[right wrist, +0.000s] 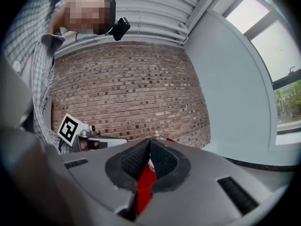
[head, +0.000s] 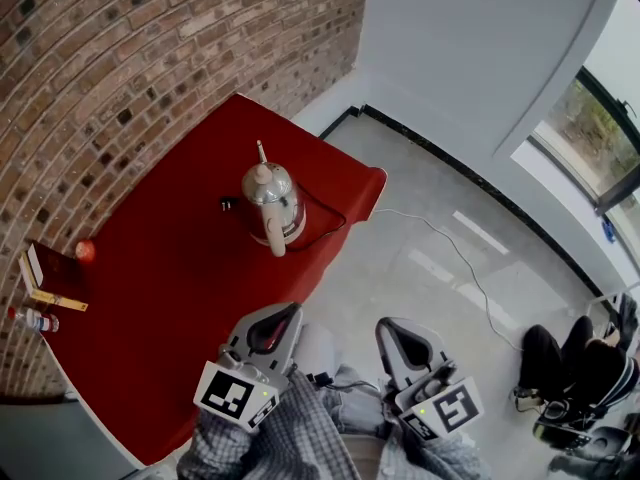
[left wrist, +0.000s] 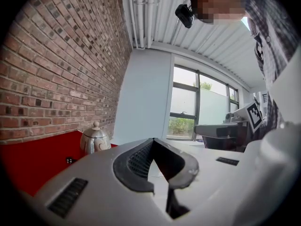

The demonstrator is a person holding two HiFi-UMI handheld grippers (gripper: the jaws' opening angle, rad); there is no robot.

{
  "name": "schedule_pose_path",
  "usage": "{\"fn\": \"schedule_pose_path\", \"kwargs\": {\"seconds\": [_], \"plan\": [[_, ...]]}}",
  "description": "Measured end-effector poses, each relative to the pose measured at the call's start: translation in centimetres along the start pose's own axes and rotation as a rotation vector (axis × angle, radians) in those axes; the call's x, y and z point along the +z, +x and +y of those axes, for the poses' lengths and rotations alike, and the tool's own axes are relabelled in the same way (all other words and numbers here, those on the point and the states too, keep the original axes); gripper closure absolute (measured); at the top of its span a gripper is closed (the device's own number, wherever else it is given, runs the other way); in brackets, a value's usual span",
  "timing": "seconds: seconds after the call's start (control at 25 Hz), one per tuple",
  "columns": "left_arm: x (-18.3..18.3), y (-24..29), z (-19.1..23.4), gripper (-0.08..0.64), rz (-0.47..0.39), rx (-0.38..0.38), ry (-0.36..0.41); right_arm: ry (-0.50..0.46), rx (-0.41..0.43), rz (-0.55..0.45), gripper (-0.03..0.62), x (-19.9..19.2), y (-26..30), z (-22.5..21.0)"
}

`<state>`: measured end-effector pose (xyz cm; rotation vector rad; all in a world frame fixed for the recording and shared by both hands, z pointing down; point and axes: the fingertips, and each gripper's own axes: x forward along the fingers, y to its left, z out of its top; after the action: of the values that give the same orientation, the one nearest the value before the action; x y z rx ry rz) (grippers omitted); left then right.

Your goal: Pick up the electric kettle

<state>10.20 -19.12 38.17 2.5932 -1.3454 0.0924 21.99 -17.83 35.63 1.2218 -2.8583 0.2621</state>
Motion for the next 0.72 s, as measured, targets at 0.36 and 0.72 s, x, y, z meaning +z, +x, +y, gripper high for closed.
{"fn": "schedule_pose_path", "kwargs": {"seconds": [0.36, 0.72], "plan": [[-1.4, 1.3, 2.6, 0.548, 0.007, 0.046, -0.061, 0.009, 0.020, 0.021, 0.586, -0.4, 0.6, -0.9], [-5.4, 4.3, 8.4, 0.363, 0.124, 0.169, 0.040, 0.039, 0.028, 0.053, 0.586, -1.0, 3.0, -2.1]]}}
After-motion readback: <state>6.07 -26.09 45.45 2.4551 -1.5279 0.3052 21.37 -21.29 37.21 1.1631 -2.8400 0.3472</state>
